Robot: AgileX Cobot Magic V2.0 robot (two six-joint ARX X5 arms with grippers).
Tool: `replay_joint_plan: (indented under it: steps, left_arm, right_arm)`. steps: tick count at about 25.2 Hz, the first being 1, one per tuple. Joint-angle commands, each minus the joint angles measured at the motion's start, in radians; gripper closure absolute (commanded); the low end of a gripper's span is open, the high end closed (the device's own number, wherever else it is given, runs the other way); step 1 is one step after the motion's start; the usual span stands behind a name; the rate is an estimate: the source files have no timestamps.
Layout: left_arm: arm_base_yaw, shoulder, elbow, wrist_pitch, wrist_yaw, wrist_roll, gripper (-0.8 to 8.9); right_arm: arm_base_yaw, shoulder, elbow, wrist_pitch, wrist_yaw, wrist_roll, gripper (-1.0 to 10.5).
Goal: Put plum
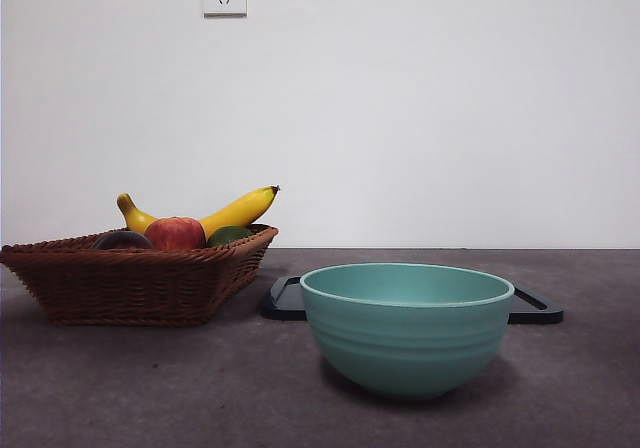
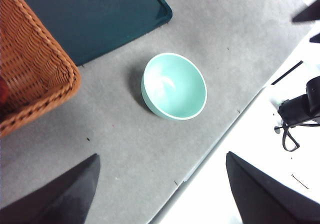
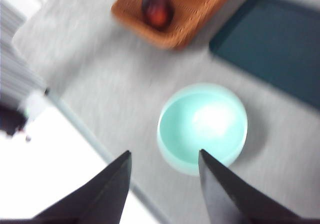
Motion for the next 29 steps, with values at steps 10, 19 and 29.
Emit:
replay_joint_plan:
  steps: [10,19,29]
  left_arm:
    - [-0.003,0.006,0.016,-0.010,0.005,0.016,4.12]
    - [-0.003,0.006,0.016,-0.010,0.005,0.016,4.15]
    - [-0.003,0.006,0.016,-0.010,0.005,0.016,8.03]
  right_arm:
    - [0.006,-0.024,0.015,-0.101,-0.004,-0.026,7.3]
    - [0.006,-0.025,0.015,-0.102,-0.003,-0.029,7.3]
    - [0.006,-0.025,0.015,-0.102,0.008,-0.039,9.4]
